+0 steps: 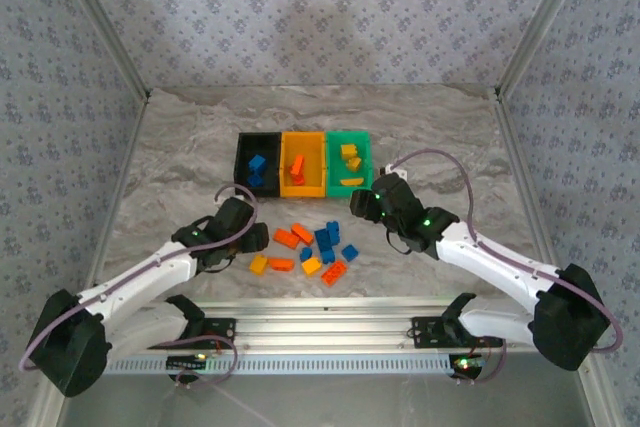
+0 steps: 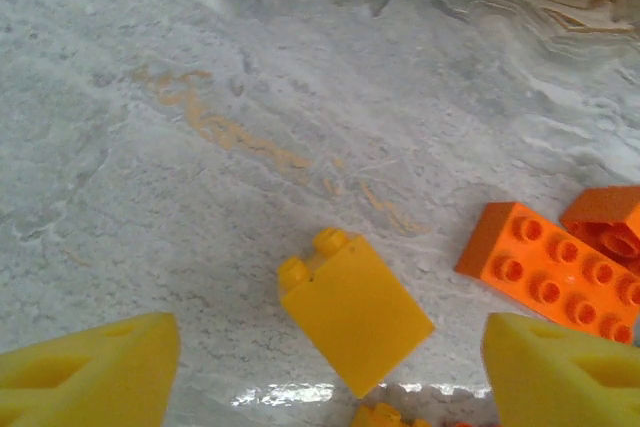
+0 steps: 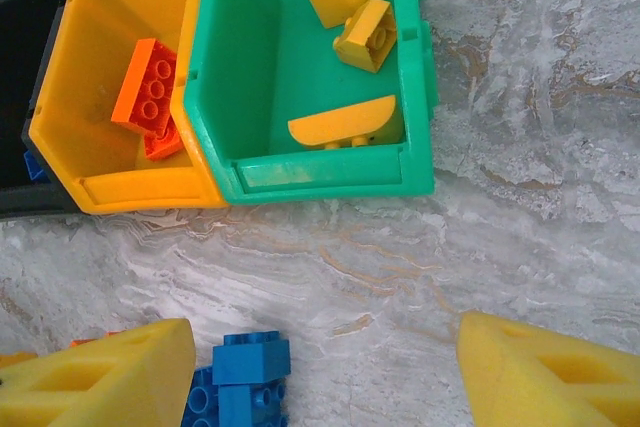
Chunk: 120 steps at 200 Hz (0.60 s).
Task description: Sort the legos into containers by color
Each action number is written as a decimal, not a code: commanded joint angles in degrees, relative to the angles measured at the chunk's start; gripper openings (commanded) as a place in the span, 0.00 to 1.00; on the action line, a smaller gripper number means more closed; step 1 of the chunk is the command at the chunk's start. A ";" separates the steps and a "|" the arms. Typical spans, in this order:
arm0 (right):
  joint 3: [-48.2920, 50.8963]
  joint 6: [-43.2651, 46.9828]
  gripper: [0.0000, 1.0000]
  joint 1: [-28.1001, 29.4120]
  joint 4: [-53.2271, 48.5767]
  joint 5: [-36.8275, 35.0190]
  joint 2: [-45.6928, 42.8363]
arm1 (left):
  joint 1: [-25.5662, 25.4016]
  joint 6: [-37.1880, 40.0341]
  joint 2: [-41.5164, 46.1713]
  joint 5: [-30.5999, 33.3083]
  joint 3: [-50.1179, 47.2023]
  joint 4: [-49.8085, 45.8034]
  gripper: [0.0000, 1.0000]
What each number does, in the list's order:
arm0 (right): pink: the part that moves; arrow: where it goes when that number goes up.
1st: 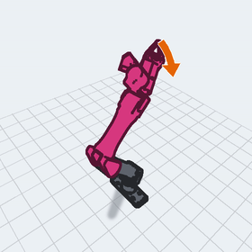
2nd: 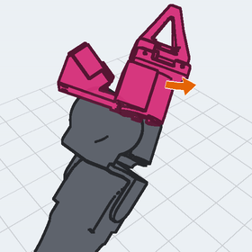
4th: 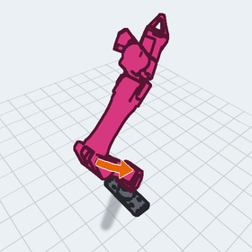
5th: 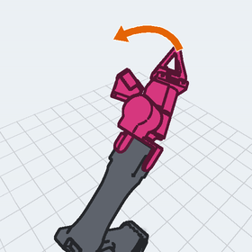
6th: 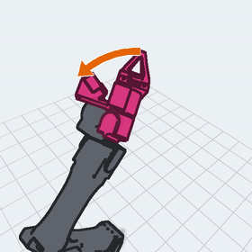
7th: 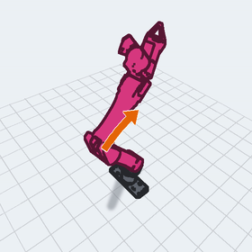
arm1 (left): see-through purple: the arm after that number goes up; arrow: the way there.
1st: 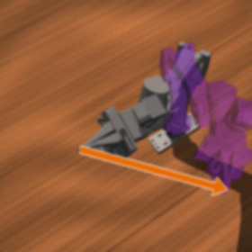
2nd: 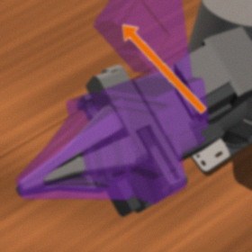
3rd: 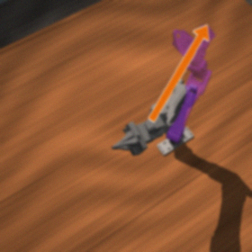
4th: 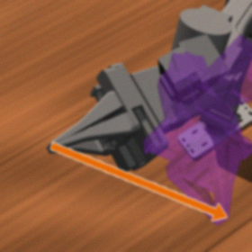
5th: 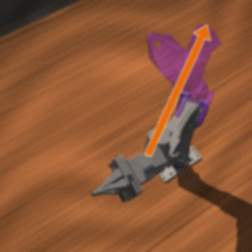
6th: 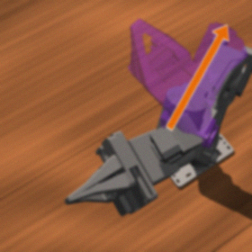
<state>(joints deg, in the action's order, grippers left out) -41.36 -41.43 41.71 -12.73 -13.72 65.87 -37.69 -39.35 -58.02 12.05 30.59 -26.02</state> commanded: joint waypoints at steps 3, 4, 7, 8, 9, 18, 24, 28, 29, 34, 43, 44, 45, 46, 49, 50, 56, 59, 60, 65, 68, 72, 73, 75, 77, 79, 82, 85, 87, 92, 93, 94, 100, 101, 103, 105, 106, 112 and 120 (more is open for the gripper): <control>0.94 -1.31 0.71 -0.25 0.40 -0.85 -1.34 | -0.46 -3.19 -0.70 -2.01 -0.50 3.36 0.90; 0.94 -1.34 0.72 -0.28 0.46 -0.82 -1.35 | -0.41 -3.36 -0.83 -2.02 -0.56 3.71 0.90; 1.02 -1.42 0.72 -0.26 0.46 -0.81 -1.36 | -0.34 -3.80 -1.30 -2.13 -0.91 4.32 0.91; 1.07 -1.40 0.72 -0.24 0.45 -0.80 -1.40 | -0.35 -3.98 -1.44 -2.17 -1.03 4.58 0.91; 1.09 -1.39 0.71 -0.28 0.44 -0.79 -1.42 | -0.36 -4.06 -1.68 -2.23 -1.17 4.75 0.91; 1.20 -1.47 0.71 -0.25 0.43 -0.79 -1.52 | -0.23 -5.33 -3.61 -2.80 -2.11 6.84 0.93; 1.35 -1.46 0.71 -0.26 0.47 -0.78 -1.61 | -0.17 -6.00 -5.02 -3.28 -2.51 8.38 0.93; 1.35 -1.47 0.71 -0.30 0.43 -0.79 -1.69 | -0.04 -6.64 -6.09 -3.49 -2.77 9.20 0.93; 1.36 -1.51 0.72 -0.31 0.38 -0.79 -1.70 | -0.07 -6.76 -6.42 -3.51 -2.84 9.48 0.93; 1.46 -1.48 0.72 -0.25 0.23 -0.79 -1.79 | -0.02 -7.30 -7.78 -3.61 -3.00 10.66 0.93; 1.48 -1.50 0.71 -0.27 0.00 -0.96 -2.12 | 0.05 -8.10 -9.98 -3.60 -3.29 12.48 0.91; 1.51 -1.48 0.71 -0.25 -0.01 -0.96 -2.13 | 0.02 -8.15 -10.21 -3.57 -3.27 12.66 0.91; 1.53 -1.51 0.71 -0.24 -0.05 -1.01 -2.18 | 0.00 -8.22 -10.51 -3.55 -3.31 12.84 0.91; 1.54 -1.49 0.72 -0.28 -0.08 -1.03 -2.21 | 0.08 -8.34 -10.74 -3.54 -3.33 12.97 0.90; 1.56 -1.49 0.72 -0.29 -0.13 -1.07 -2.35 | 0.16 -8.52 -11.36 -3.46 -3.42 13.41 0.89; 1.60 -1.52 0.71 -0.26 -0.16 -1.06 -2.42 | 0.21 -8.58 -11.56 -3.45 -3.42 13.61 0.89; 1.76 -1.47 0.71 -0.24 -0.17 -1.13 -2.72 | 0.37 -8.85 -12.67 -3.29 -3.59 14.56 0.86; 1.81 -1.51 0.71 -0.23 -0.25 -1.18 -2.88 | 0.42 -8.94 -13.19 -3.10 -3.48 14.81 0.84; 1.85 -1.48 0.71 -0.27 -0.31 -1.16 -2.95 | 0.47 -9.01 -13.31 -3.05 -3.46 14.83 0.83; 2.02 -1.55 0.71 -0.36 -0.37 -1.31 -3.25 | 0.71 -9.19 -13.96 -2.77 -3.52 15.02 0.80; 2.14 -1.58 0.71 -0.36 -0.49 -1.46 -3.47 | 0.86 -9.32 -14.28 -2.68 -3.52 15.11 0.78; 2.26 -1.62 0.72 -0.41 -0.62 -1.50 -3.73 | 1.09 -9.25 -14.62 -2.64 -3.52 15.27 0.76; 2.26 -1.59 0.72 -0.45 -0.67 -1.58 -3.77 | 1.20 -9.25 -14.69 -2.65 -3.56 15.28 0.75; 2.39 -1.58 0.71 -0.42 -0.68 -1.62 -3.91 | 1.32 -9.25 -14.78 -2.69 -3.60 15.34 0.74; 2.46 -1.60 0.72 -0.47 -0.71 -1.65 -4.08 | 1.38 -9.25 -14.83 -2.66 -3.60 15.37 0.72; 2.50 -1.69 0.72 -0.53 -0.71 -1.66 -4.19 | 1.45 -9.21 -14.84 -2.56 -3.61 15.38 0.71; 2.66 -1.68 0.72 -0.51 -0.78 -1.64 -4.38 | 1.52 -9.10 -14.80 -2.52 -3.61 15.32 0.69; 2.76 -1.76 0.72 -0.54 -0.84 -1.59 -4.57 | 1.53 -9.01 -14.72 -2.40 -3.65 15.30 0.67; 2.78 -1.73 0.72 -0.57 -0.84 -1.65 -4.71 | 1.58 -8.95 -14.57 -2.32 -3.68 15.34 0.66; 2.97 -1.74 0.72 -0.62 -0.80 -1.54 -4.93 | 1.73 -8.78 -14.29 -2.15 -3.70 15.22 0.64; 3.05 -1.73 0.72 -0.65 -0.80 -1.51 -5.03 | 1.69 -8.75 -14.26 -2.09 -3.70 15.17 0.64; 3.09 -1.73 0.72 -0.66 -0.80 -1.50 -5.08 | 1.68 -8.74 -14.20 -2.06 -3.69 15.15 0.64; 3.30 -1.74 0.72 -0.71 -0.70 -1.49 -5.35 | 1.80 -8.51 -13.82 -1.92 -3.69 15.04 0.62; 3.35 -1.73 0.72 -0.69 -0.71 -1.53 -5.42 | 1.82 -8.44 -13.76 -1.94 -3.69 15.04 0.62; 3.36 -1.77 0.72 -0.81 -0.65 -1.54 -5.47 | 1.83 -8.32 -13.65 -1.94 -3.63 15.01 0.61; 3.43 -1.76 0.72 -0.84 -0.63 -1.50 -5.55 | 1.83 -8.23 -13.58 -1.90 -3.57 14.90 0.60; 3.46 -1.74 0.72 -0.84 -0.63 -1.50 -5.56 | 1.79 -8.17 -13.55 -1.88 -3.54 14.88 0.60; 3.57 -1.75 0.72 -0.87 -0.53 -1.45 -5.66 | 1.82 -7.78 -13.39 -1.78 -3.33 14.62 0.56; 3.68 -1.74 0.72 -1.05 -0.34 -1.44 -5.75 | 1.83 -7.36 -13.27 -1.93 -2.94 14.13 0.51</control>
<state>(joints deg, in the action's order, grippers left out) -38.46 -42.26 41.21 -12.62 -13.98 61.30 -36.36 -47.59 -70.57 11.94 27.38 -16.49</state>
